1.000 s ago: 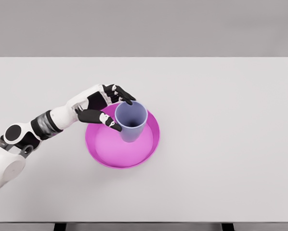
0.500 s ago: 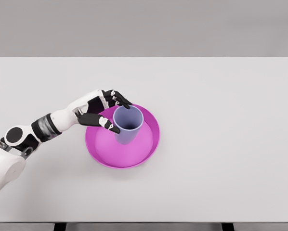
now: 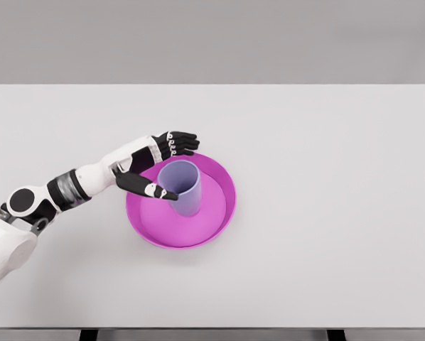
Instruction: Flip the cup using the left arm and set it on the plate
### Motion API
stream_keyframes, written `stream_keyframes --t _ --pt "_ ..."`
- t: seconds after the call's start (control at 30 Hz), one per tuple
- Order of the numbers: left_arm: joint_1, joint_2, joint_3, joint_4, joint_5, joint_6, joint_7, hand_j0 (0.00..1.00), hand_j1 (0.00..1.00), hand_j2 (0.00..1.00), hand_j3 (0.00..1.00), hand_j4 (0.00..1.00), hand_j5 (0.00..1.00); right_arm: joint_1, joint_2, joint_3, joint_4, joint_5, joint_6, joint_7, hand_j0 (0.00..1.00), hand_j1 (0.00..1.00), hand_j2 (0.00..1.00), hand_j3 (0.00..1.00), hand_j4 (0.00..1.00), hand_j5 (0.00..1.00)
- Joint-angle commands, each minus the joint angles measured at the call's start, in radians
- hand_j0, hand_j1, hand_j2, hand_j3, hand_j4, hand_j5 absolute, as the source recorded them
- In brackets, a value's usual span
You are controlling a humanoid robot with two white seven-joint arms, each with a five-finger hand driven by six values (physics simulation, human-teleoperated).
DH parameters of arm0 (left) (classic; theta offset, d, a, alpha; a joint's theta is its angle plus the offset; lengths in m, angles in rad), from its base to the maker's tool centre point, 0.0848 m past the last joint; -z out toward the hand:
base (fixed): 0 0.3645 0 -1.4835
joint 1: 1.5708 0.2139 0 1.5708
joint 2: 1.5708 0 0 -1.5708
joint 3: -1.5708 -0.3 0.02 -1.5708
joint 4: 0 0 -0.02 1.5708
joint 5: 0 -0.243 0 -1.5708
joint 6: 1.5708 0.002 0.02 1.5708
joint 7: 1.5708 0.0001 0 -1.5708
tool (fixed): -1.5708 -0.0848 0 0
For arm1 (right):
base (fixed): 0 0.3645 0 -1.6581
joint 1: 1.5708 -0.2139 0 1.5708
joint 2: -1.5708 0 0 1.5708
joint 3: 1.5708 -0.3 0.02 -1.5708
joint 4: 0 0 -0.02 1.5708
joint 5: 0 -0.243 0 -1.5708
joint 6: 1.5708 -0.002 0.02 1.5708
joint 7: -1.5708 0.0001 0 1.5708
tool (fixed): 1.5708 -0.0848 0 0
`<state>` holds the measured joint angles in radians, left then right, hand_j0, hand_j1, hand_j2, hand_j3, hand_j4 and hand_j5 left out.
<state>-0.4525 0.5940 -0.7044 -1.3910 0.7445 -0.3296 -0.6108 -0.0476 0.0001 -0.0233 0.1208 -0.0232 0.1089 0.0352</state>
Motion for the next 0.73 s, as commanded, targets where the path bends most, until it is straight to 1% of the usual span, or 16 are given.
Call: stream_keyframes --t 0.0,0.3,0.4,0.43,0.47,0.53,0.6,0.67,0.7 --pt "0.000 0.001 0.002 0.001 -0.011 -0.002 0.000 1.00 1.00 1.00 1.00 1.00 1.00 0.000 0.000 0.000 0.000 0.000 0.000 0.000 1.00 1.00 1.00 1.00 1.00 1.00" --pt "0.000 0.015 0.016 -0.013 -0.010 -0.008 0.000 1.00 1.00 1.00 1.00 1.00 1.00 0.000 0.000 0.000 0.000 0.000 0.000 0.000 1.00 1.00 1.00 1.00 1.00 1.00" --pt "-0.002 0.039 0.016 -0.020 0.000 -0.045 0.000 1.00 1.00 1.00 1.00 1.00 1.00 0.000 0.000 0.000 0.000 0.000 0.000 0.000 1.00 1.00 1.00 1.00 1.00 1.00" --pt "0.000 0.104 0.022 -0.060 0.004 -0.069 0.000 1.00 1.00 1.00 1.00 1.00 1.00 0.000 0.000 0.000 0.000 0.000 0.000 0.000 1.00 1.00 1.00 1.00 1.00 1.00" --pt "0.006 0.193 0.045 -0.092 0.015 -0.091 0.000 1.00 1.00 1.00 1.00 1.00 1.00 0.000 0.000 0.000 0.000 0.000 0.000 0.000 1.00 1.00 1.00 1.00 1.00 1.00" --pt "0.012 0.340 0.052 -0.095 0.056 -0.155 0.000 1.00 1.00 1.00 1.00 1.00 1.00 0.000 0.000 0.000 0.000 0.000 0.000 0.000 1.00 1.00 1.00 1.00 1.00 1.00" --pt "0.015 0.429 0.040 -0.103 0.092 -0.189 0.000 1.00 1.00 1.00 1.00 1.00 1.00 0.000 0.000 0.000 0.000 0.000 0.000 0.000 1.00 1.00 1.00 1.00 1.00 1.00" --pt "0.020 0.515 0.023 -0.131 0.130 -0.189 0.000 1.00 1.00 1.00 1.00 1.00 1.00 0.000 0.000 0.000 0.000 0.000 0.000 0.000 1.00 1.00 1.00 1.00 1.00 1.00" --pt "0.018 0.529 0.011 -0.131 0.138 -0.189 0.000 1.00 1.00 1.00 1.00 1.00 1.00 0.000 0.000 0.000 0.000 0.000 0.000 0.000 1.00 1.00 1.00 1.00 1.00 1.00"
